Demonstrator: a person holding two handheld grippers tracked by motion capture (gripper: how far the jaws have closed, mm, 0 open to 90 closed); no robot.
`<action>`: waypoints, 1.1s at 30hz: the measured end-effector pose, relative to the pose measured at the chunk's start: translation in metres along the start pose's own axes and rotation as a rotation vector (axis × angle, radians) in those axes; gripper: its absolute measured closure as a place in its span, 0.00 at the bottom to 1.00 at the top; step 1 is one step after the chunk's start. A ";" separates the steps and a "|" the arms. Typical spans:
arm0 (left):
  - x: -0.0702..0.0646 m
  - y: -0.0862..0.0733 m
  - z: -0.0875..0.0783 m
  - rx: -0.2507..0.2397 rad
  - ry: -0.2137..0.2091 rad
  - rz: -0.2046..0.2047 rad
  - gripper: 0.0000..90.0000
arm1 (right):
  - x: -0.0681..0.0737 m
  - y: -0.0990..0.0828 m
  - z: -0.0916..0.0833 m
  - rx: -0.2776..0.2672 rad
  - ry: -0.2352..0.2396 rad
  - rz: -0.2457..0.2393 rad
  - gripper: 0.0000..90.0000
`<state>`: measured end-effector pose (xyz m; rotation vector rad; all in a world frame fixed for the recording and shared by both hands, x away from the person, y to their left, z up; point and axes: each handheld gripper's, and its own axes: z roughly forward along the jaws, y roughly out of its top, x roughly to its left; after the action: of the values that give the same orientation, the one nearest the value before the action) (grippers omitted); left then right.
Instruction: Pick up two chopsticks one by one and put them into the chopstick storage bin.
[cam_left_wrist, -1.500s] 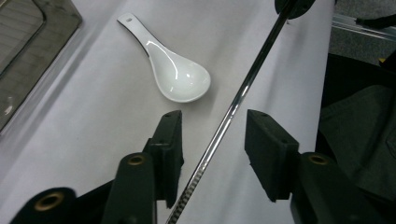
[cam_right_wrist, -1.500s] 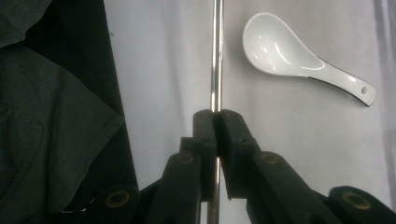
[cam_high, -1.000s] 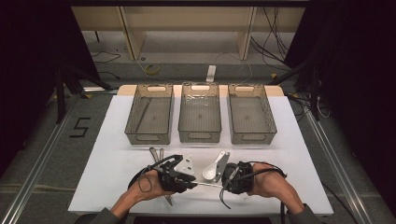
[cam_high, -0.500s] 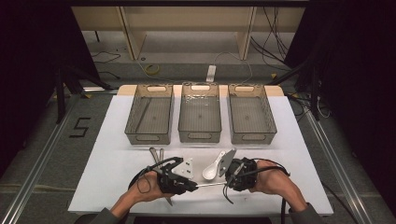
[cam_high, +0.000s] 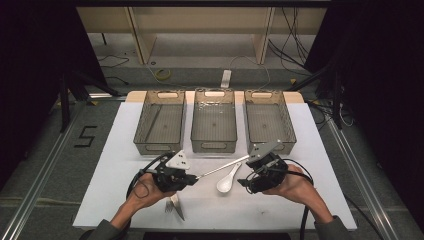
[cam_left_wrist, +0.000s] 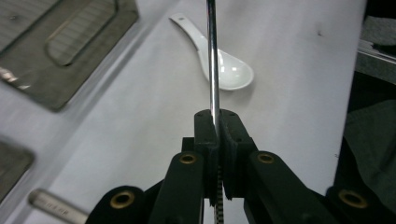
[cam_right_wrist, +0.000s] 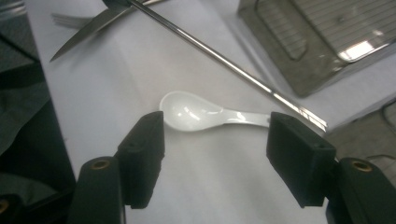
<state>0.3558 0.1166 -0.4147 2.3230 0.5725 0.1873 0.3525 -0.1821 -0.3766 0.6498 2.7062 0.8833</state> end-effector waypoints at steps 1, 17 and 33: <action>0.003 -0.001 -0.002 -0.004 0.008 -0.012 0.96 | -0.001 -0.001 -0.001 -0.024 -0.001 0.018 0.41; 0.035 -0.014 -0.029 -0.115 0.142 -0.178 0.96 | -0.009 -0.029 0.011 -0.139 -0.042 0.154 0.38; 0.084 -0.023 -0.053 -0.209 0.265 -0.320 0.96 | -0.007 -0.044 0.022 -0.184 -0.048 0.213 0.32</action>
<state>0.4072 0.2021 -0.3941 1.9861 0.9972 0.3864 0.3511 -0.2062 -0.4198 0.9168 2.5069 1.1353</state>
